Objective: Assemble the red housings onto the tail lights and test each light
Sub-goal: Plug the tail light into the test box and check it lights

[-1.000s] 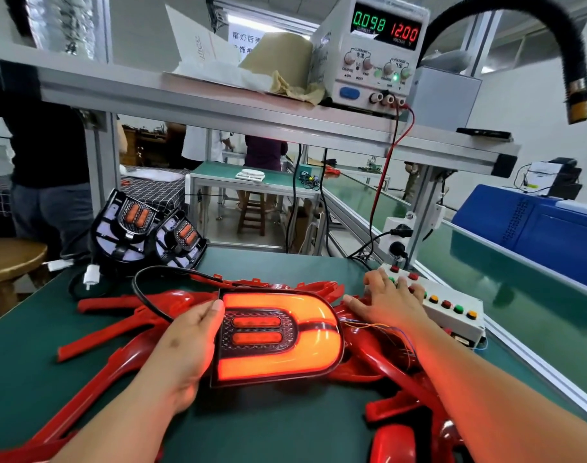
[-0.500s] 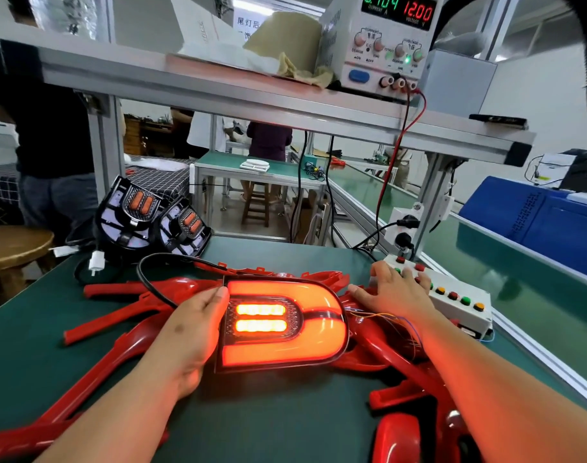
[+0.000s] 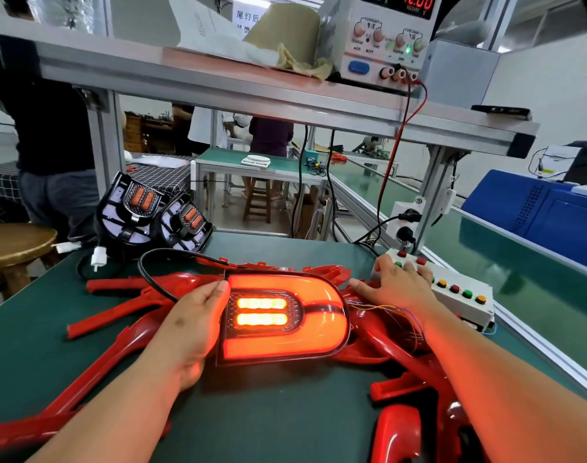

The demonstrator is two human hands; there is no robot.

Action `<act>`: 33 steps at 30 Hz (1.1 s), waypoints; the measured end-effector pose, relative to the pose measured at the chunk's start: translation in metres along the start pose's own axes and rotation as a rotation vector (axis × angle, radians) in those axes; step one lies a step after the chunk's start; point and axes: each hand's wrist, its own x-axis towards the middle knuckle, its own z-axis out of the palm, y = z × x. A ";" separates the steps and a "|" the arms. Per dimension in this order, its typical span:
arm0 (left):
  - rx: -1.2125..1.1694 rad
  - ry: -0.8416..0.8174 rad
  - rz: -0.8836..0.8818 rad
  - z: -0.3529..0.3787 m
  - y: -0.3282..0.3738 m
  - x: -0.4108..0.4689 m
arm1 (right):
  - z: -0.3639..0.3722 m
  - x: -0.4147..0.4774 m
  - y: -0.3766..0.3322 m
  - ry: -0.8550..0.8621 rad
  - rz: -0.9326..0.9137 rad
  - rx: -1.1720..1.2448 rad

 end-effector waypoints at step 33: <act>-0.025 -0.013 -0.053 0.004 0.011 -0.008 | -0.005 -0.053 0.088 -0.034 0.236 -0.125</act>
